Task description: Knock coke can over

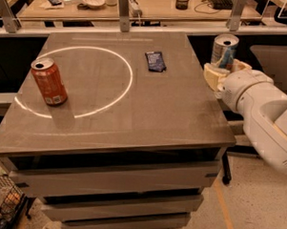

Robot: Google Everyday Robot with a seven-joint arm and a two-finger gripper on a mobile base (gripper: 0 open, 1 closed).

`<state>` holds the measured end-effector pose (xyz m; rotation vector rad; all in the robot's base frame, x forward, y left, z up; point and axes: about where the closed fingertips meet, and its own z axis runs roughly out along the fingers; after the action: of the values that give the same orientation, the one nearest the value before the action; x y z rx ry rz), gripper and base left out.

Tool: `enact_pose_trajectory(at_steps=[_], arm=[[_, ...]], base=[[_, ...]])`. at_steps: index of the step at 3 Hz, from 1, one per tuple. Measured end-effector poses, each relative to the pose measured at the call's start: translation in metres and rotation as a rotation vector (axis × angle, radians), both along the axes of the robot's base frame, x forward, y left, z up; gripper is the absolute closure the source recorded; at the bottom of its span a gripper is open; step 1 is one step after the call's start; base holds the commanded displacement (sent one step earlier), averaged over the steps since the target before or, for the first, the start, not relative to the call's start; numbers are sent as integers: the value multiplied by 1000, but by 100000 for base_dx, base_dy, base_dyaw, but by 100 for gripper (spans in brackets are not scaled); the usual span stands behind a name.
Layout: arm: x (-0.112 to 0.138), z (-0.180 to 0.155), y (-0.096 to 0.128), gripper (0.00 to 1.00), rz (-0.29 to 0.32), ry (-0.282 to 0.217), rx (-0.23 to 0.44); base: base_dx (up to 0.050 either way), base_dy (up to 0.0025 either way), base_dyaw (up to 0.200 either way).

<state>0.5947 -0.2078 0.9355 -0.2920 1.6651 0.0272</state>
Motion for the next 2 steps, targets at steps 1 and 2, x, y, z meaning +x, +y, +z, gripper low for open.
enact_pose_trajectory(at_steps=[1,2], arm=[[27,-4,17,100,36,13,-22],[52,-16,30,100,55,49,-21]], base=[[0,0,0],[0,0,0]])
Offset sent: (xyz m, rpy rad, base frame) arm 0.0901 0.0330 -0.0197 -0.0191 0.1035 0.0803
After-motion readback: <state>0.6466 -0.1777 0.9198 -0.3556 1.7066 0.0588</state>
